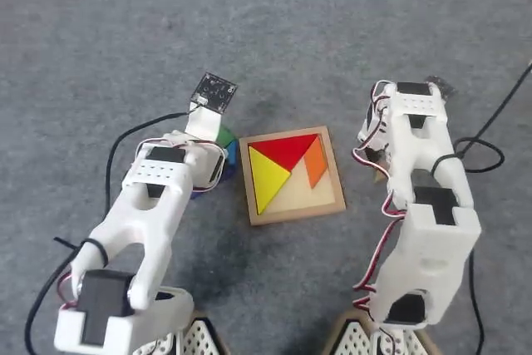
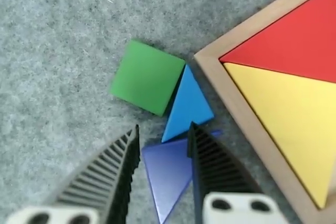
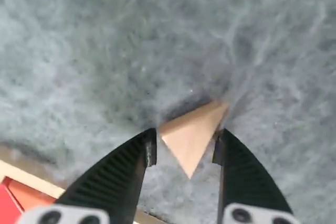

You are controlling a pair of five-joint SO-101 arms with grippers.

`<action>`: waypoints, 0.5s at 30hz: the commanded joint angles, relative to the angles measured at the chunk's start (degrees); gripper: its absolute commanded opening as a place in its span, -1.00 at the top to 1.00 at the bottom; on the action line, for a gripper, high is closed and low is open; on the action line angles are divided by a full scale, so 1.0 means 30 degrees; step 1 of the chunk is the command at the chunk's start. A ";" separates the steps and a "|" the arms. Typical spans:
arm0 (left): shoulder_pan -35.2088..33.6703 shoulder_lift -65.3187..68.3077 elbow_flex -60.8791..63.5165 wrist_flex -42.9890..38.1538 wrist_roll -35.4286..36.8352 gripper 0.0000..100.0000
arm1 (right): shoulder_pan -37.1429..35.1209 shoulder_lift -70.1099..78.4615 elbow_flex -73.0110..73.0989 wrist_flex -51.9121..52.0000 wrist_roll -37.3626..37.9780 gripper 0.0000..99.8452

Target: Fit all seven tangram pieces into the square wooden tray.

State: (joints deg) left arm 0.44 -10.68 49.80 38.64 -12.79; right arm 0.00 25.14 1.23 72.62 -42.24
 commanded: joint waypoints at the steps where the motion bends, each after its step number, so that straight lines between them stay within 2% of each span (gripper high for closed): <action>1: 0.0000 -0.0879 -0.0132 -0.0381 0.0029 0.71 | 0.0747 -0.0132 -0.0733 0.0073 -0.0234 0.61; 8: 0.0000 -0.0879 -0.0132 -0.0381 0.0029 0.71 | 0.0777 -0.0132 -0.0733 0.0073 -0.0264 0.77; 15: 0.0000 -0.0879 -0.0132 -0.0381 0.0029 0.71 | 0.0777 -0.0278 -0.0733 0.0161 -0.0234 0.78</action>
State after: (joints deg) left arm 0.44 -10.68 49.80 38.64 -12.79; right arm 1.49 25.14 1.23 72.62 -42.42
